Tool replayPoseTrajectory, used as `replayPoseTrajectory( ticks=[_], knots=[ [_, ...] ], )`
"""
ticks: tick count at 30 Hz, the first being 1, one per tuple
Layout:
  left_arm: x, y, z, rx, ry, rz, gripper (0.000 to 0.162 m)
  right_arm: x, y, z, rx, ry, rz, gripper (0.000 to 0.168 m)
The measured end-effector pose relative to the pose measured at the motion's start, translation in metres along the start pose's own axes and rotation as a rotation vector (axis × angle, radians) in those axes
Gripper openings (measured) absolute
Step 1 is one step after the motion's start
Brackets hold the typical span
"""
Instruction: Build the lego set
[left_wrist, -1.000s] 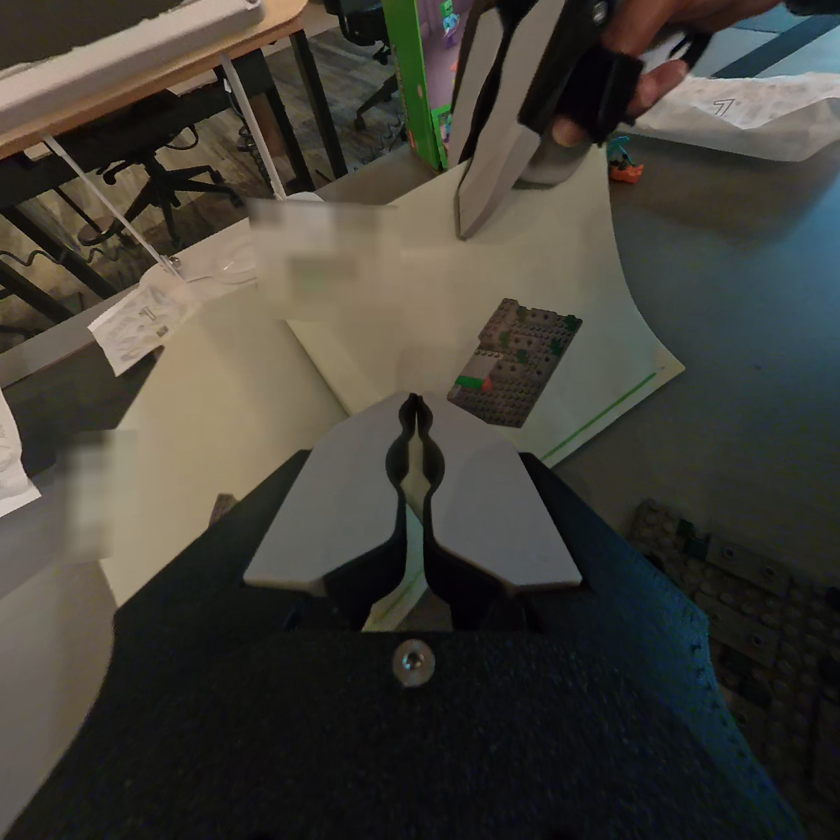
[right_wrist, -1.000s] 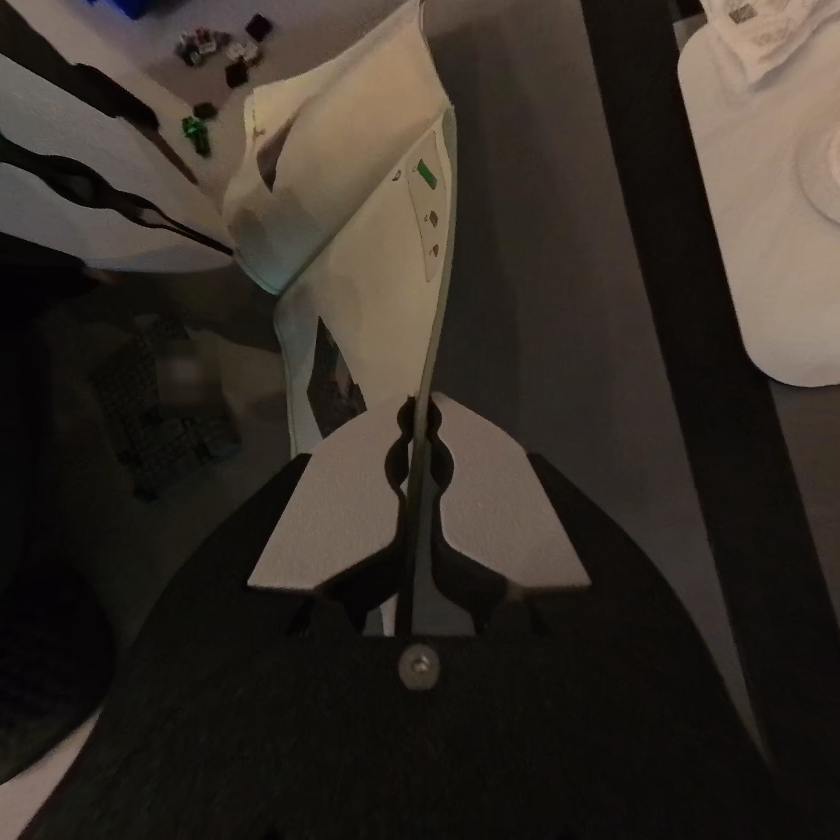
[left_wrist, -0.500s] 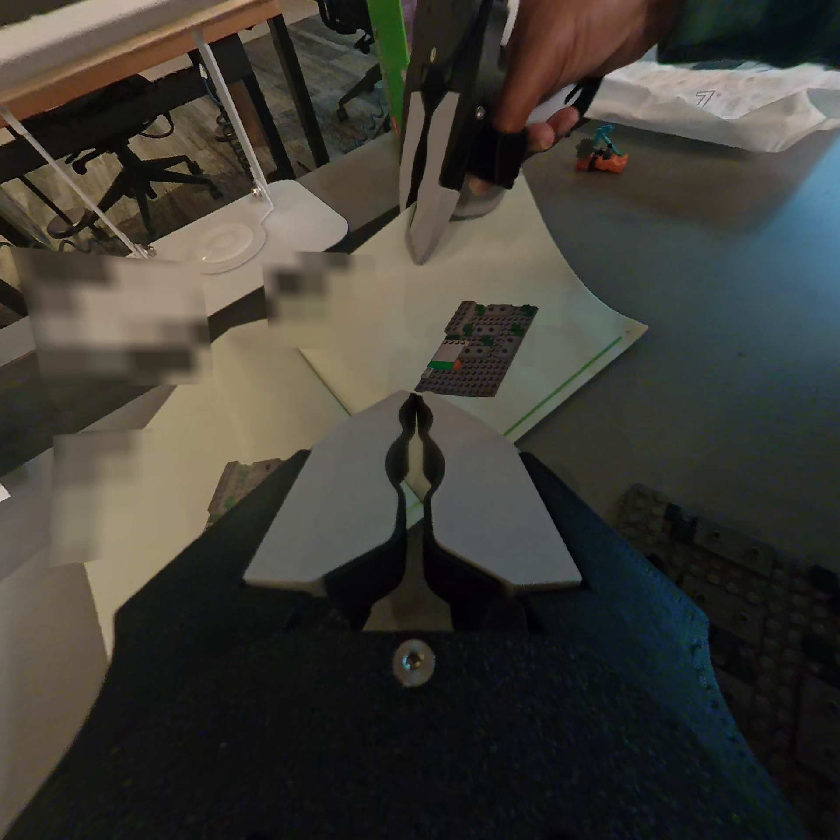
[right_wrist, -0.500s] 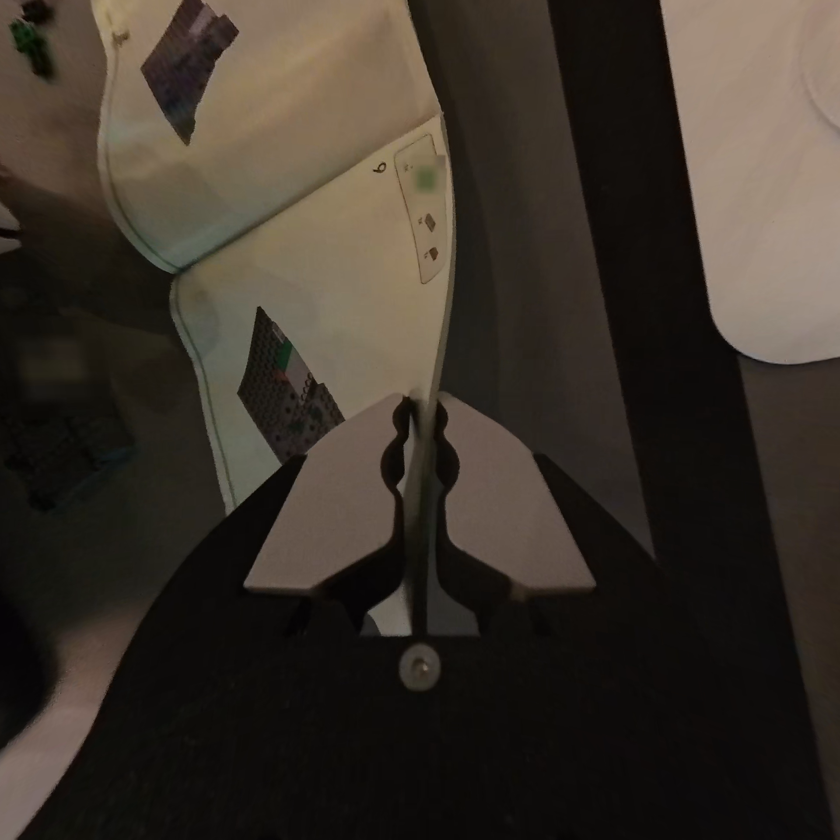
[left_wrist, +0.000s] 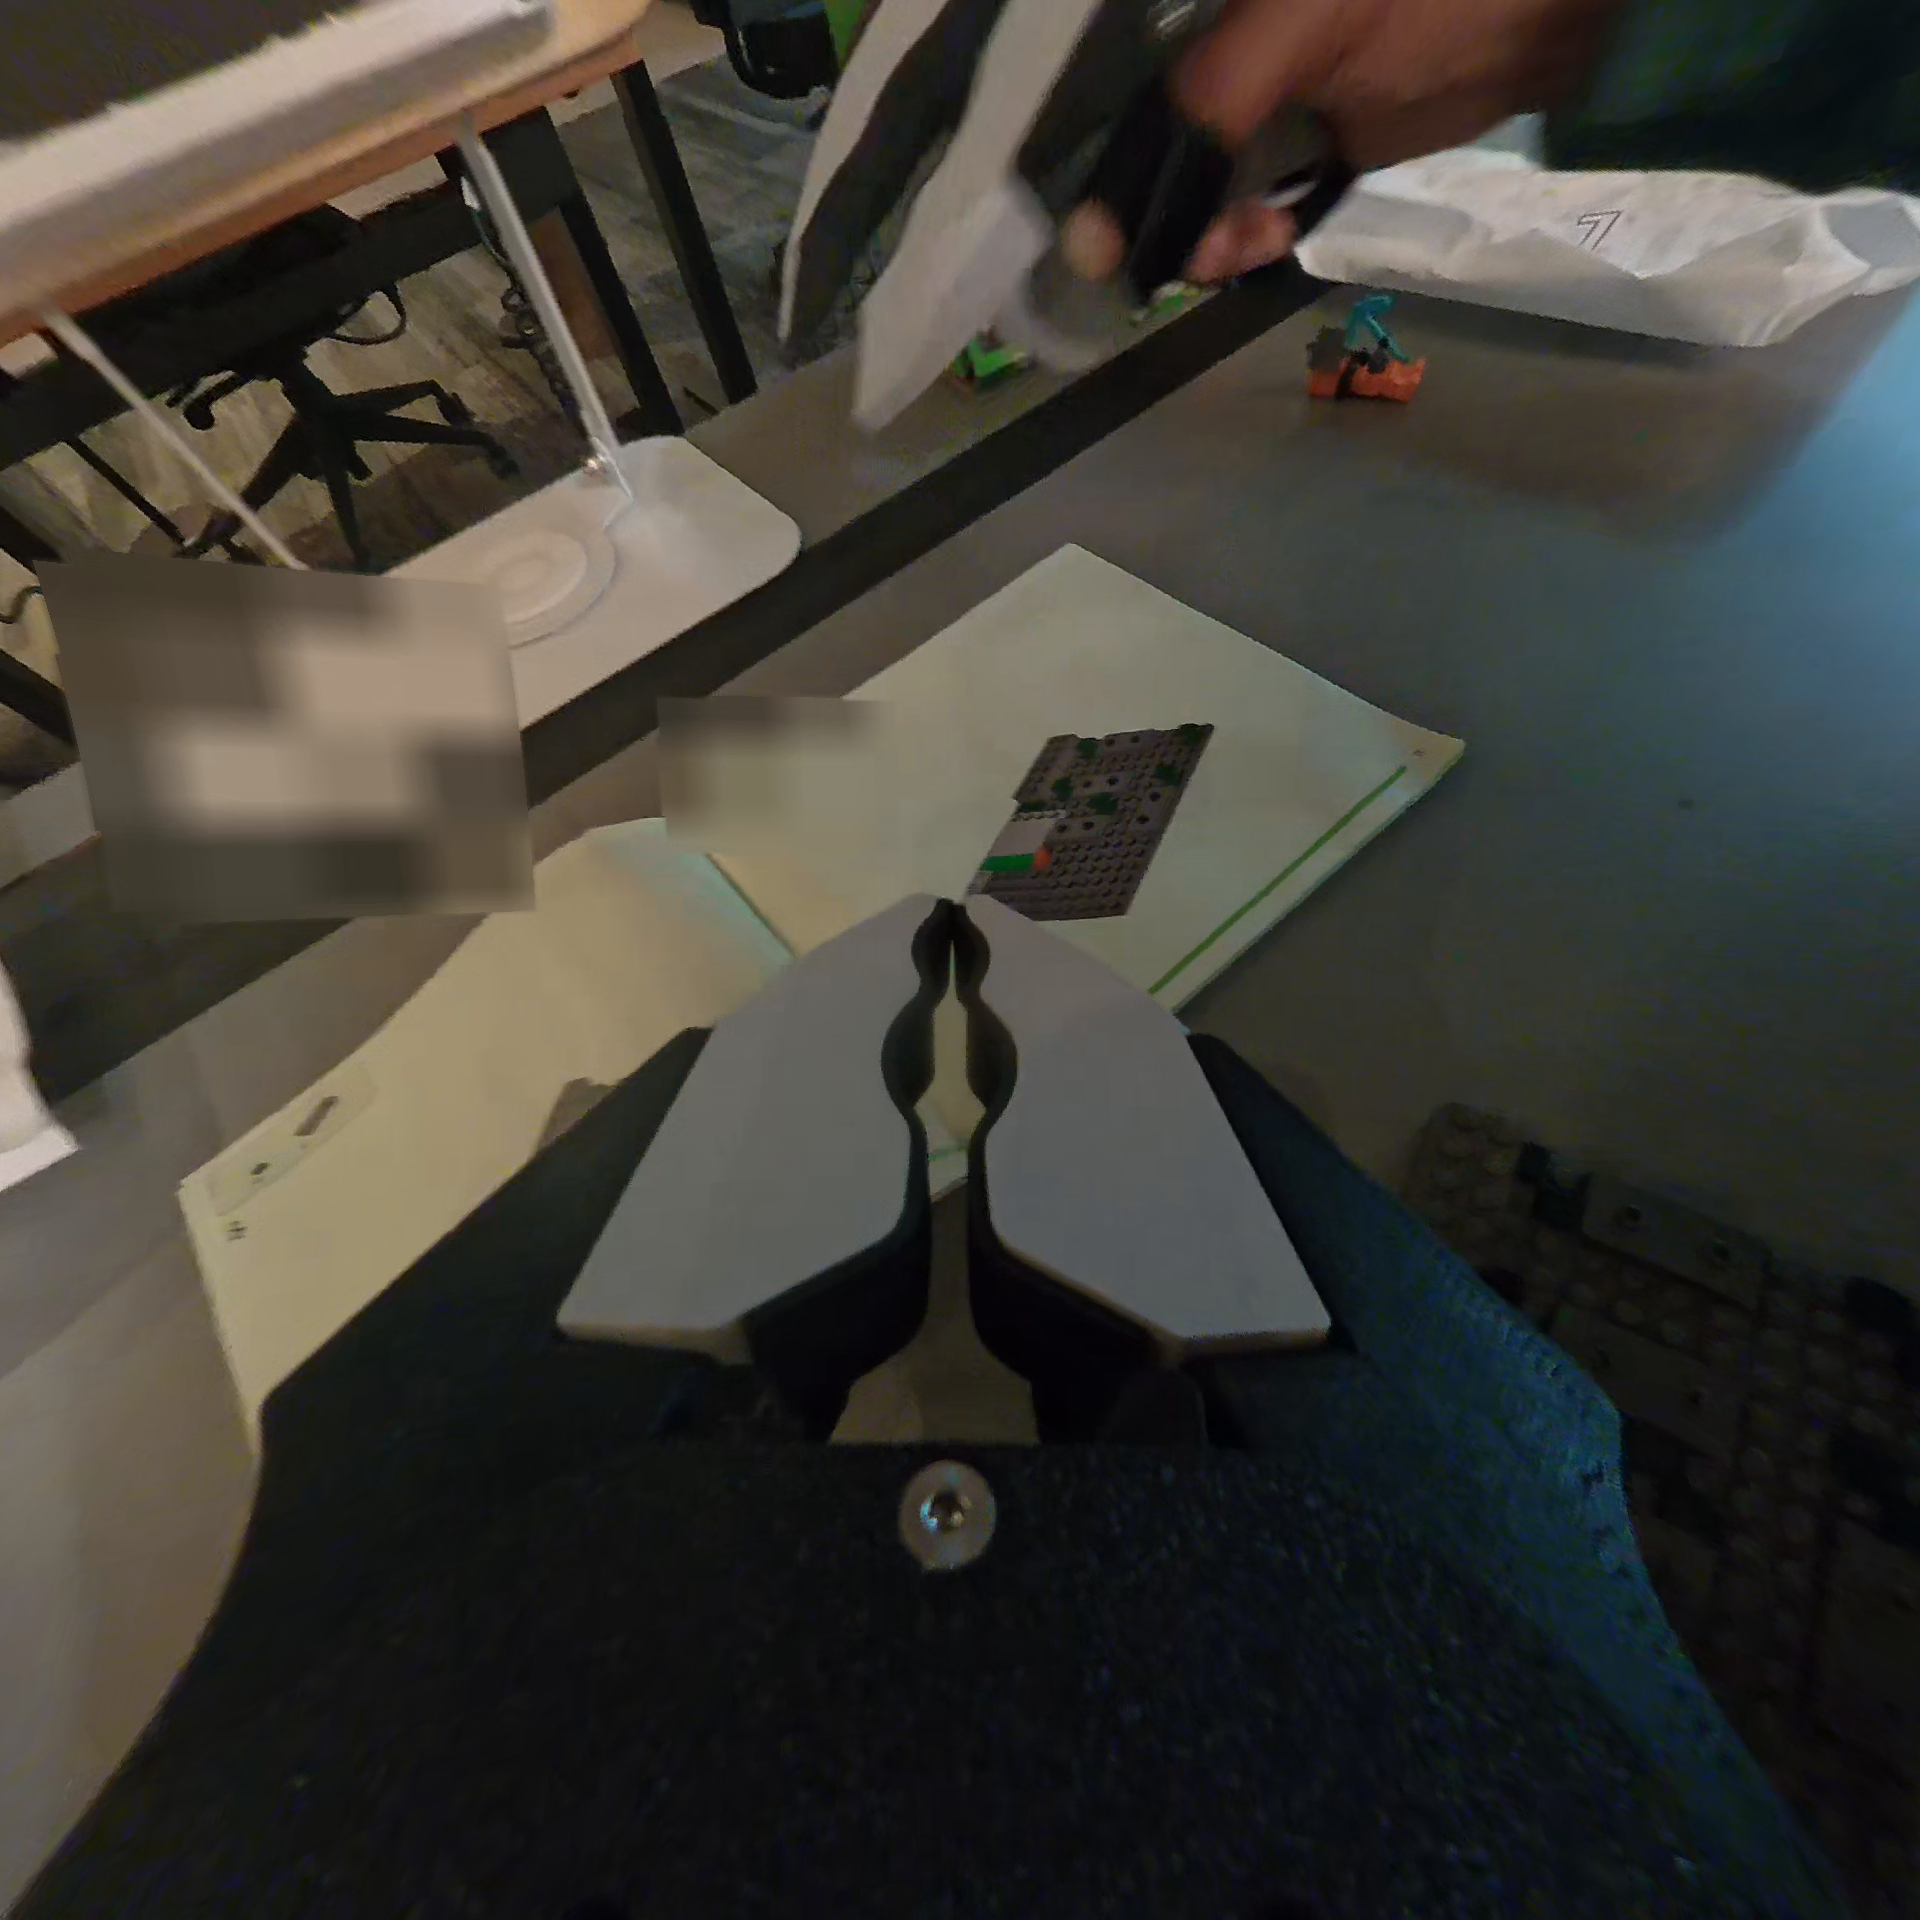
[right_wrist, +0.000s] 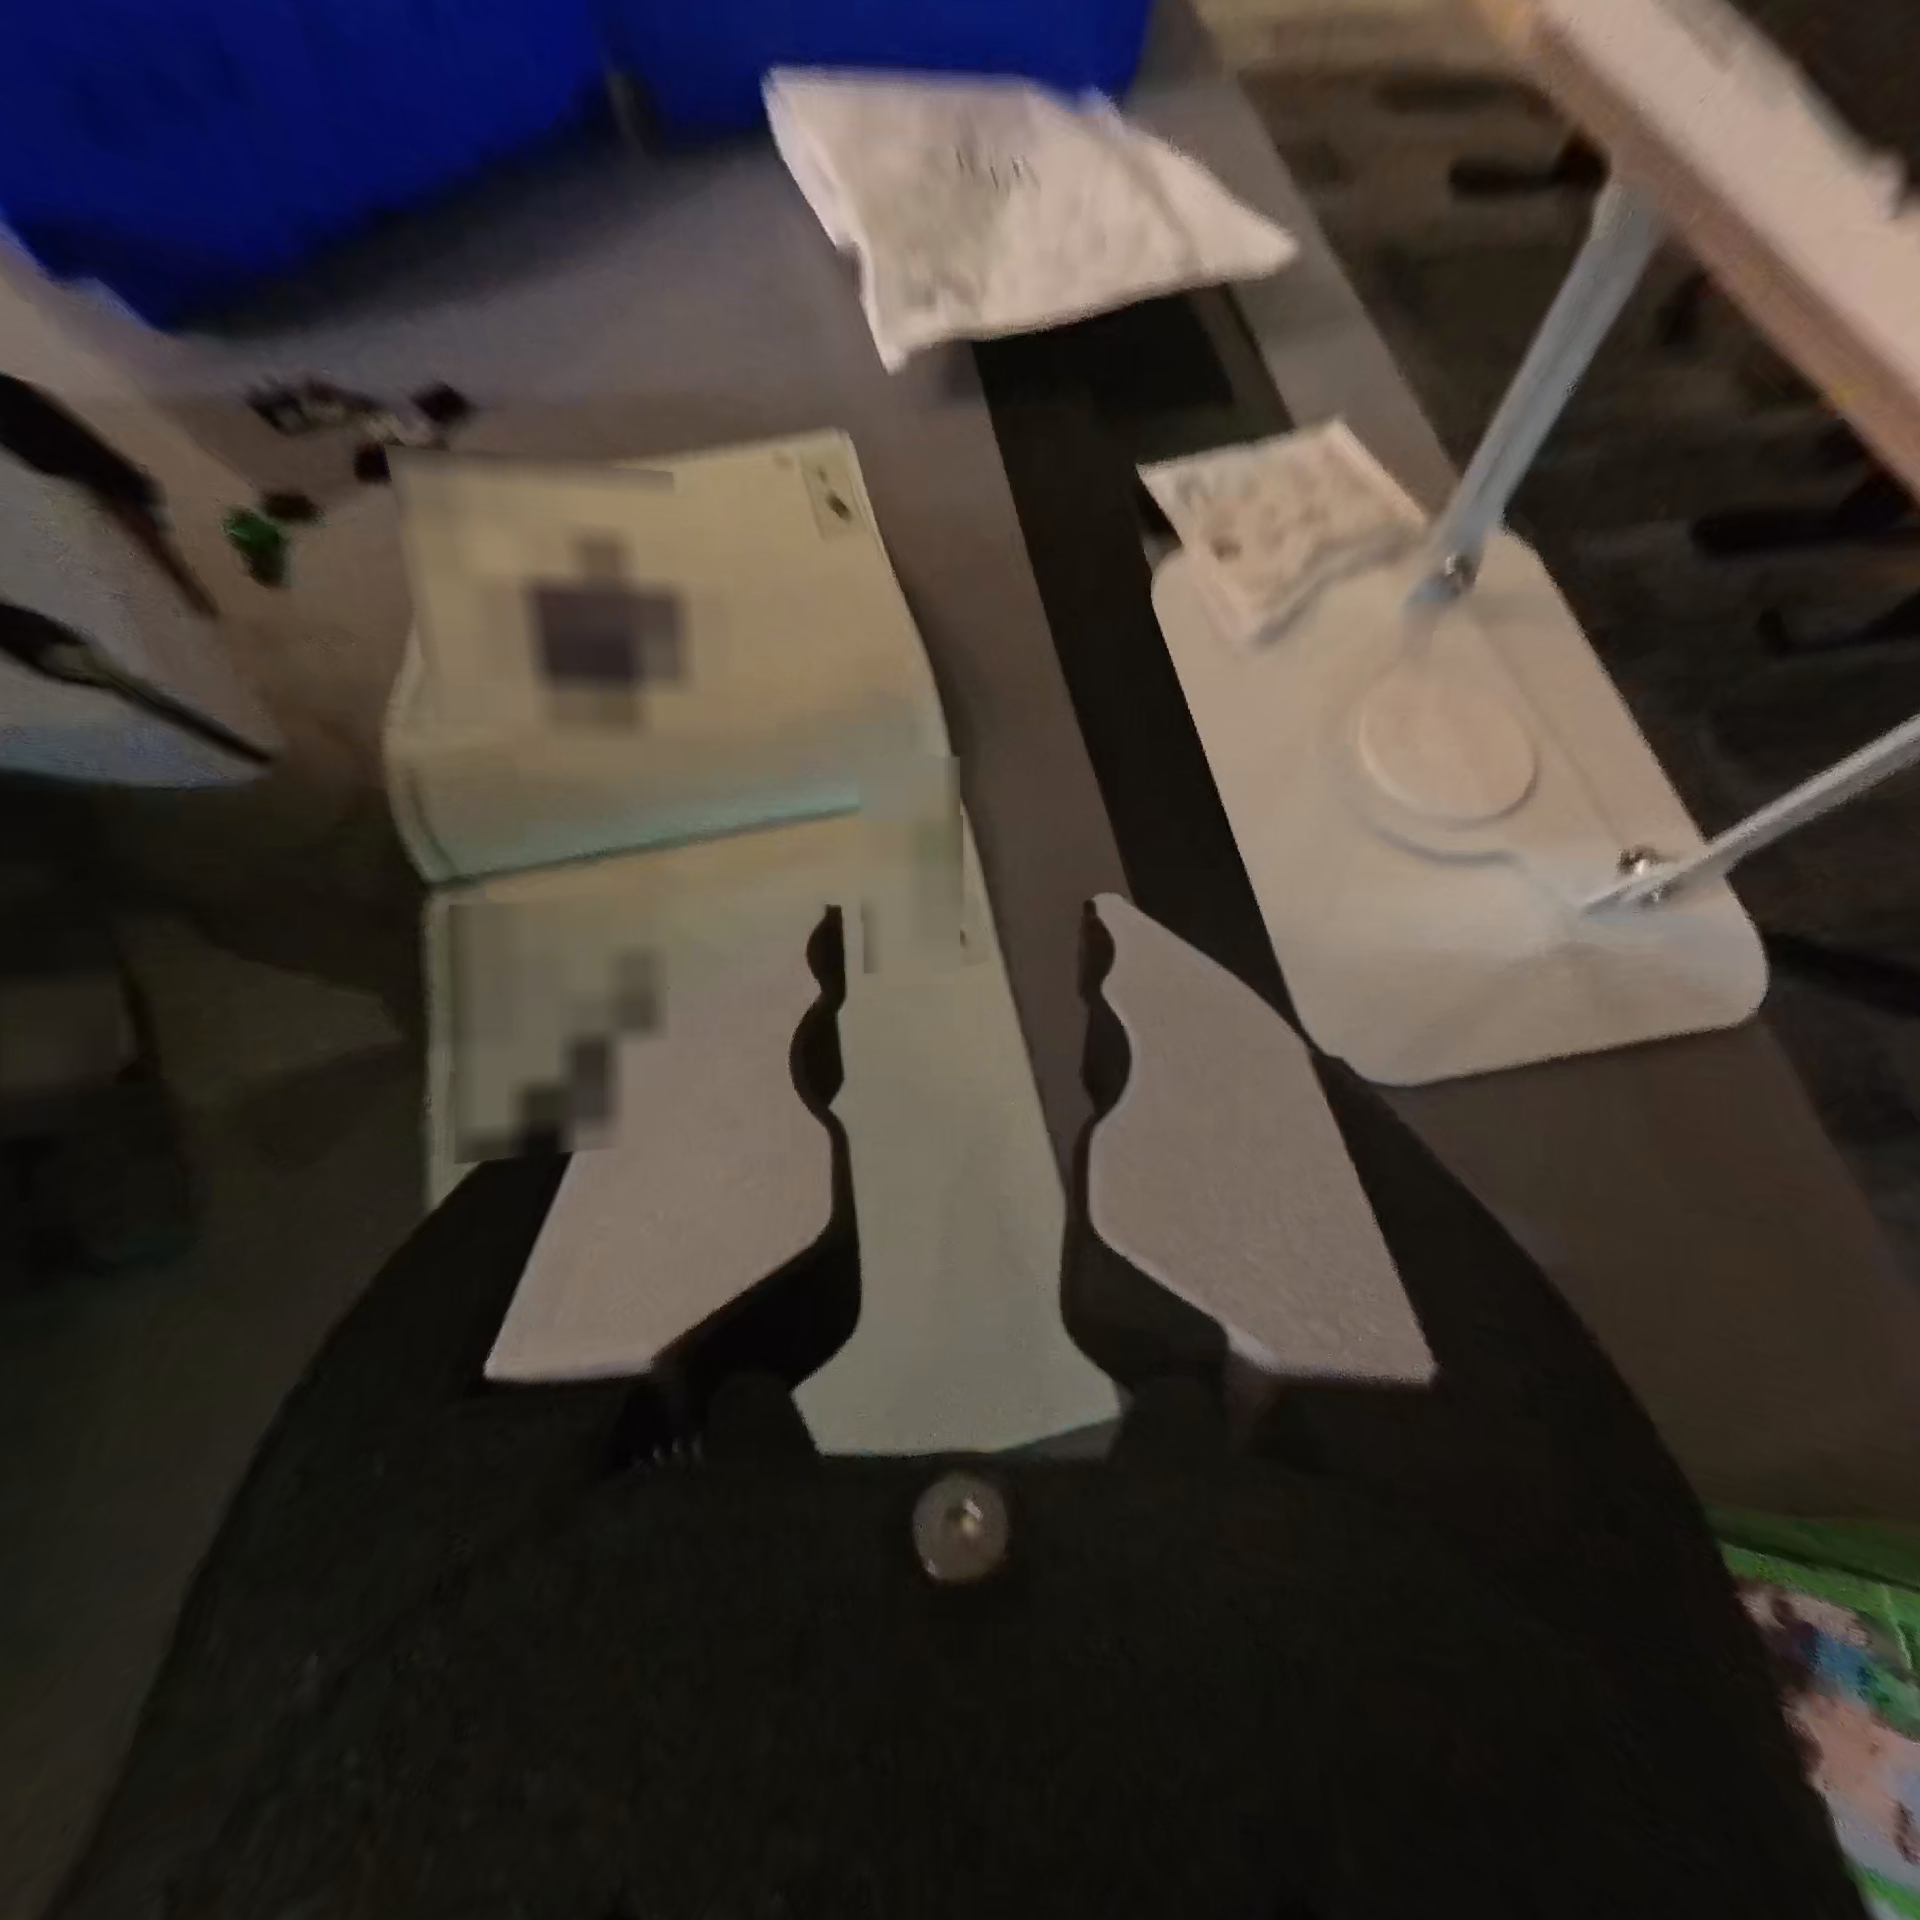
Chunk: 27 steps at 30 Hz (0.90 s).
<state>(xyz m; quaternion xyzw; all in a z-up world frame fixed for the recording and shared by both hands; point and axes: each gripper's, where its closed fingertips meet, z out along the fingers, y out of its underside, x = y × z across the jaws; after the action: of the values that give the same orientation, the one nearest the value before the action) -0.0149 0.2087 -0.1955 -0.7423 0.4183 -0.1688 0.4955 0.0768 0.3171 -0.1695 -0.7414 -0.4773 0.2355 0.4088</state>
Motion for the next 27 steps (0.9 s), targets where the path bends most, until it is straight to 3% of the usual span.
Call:
replayPoseTrajectory(
  ticks=[4, 9, 12, 15, 21, 27],
  knots=[
    [-0.024, -0.006, -0.019, -0.009, -0.026, 0.003, 0.0, -0.054, -0.016, -0.029, 0.125, -0.001, -0.013, 0.045],
    [-0.059, 0.005, -0.051, -0.027, -0.075, -0.049, 0.0, -0.111, 0.002, -0.051, 0.213, 0.037, 0.015, 0.031],
    [-0.075, 0.025, -0.072, -0.068, -0.124, -0.081, 0.0, -0.133, 0.02, -0.056, 0.24, 0.079, 0.04, 0.01],
    [-0.084, 0.053, -0.093, -0.119, -0.177, -0.116, 0.0, -0.147, 0.036, -0.059, 0.268, 0.112, 0.086, 0.0],
    [-0.092, 0.111, -0.123, -0.28, -0.259, -0.18, 0.0, -0.161, 0.056, -0.057, 0.294, 0.119, 0.136, 0.0],
    [-0.105, 0.156, -0.141, -0.482, -0.346, -0.18, 0.021, -0.171, 0.06, -0.051, 0.307, 0.059, 0.135, 0.0]
  ],
)
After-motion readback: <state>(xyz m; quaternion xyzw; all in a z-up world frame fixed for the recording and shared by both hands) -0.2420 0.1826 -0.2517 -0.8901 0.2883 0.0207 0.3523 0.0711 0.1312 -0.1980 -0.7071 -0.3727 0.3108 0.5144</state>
